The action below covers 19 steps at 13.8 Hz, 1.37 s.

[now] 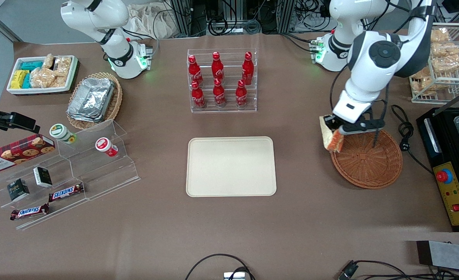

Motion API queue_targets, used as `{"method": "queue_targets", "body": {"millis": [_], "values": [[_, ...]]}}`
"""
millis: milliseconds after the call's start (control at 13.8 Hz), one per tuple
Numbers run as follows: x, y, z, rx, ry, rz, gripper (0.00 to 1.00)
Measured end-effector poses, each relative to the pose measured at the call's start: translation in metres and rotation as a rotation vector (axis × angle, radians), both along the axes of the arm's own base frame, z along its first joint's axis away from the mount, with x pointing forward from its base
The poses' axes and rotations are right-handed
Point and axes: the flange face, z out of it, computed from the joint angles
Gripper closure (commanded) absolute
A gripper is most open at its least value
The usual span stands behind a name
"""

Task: Place sandwich from basket to tray
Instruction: 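Lift the sandwich with the left gripper and carry it toward the cream tray, then lower the held sandwich onto the cream tray and open the left gripper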

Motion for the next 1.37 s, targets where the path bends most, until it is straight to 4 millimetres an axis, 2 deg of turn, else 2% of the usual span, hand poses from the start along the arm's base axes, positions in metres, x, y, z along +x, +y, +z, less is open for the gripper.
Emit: {"method": "queue_targets", "body": {"millis": [145, 361, 578, 940, 1373], "values": [[0.005, -0.033, 0.015, -0.01, 0.012, -0.056, 0.89], [0.003, -0.065, 0.008, -0.008, 0.015, -0.117, 0.89], [0.003, -0.099, -0.012, 0.026, -0.014, -0.066, 0.9], [0.02, -0.178, -0.045, 0.014, -0.046, 0.043, 0.91], [0.024, -0.229, -0.093, 0.034, -0.053, -0.022, 0.9]]}}
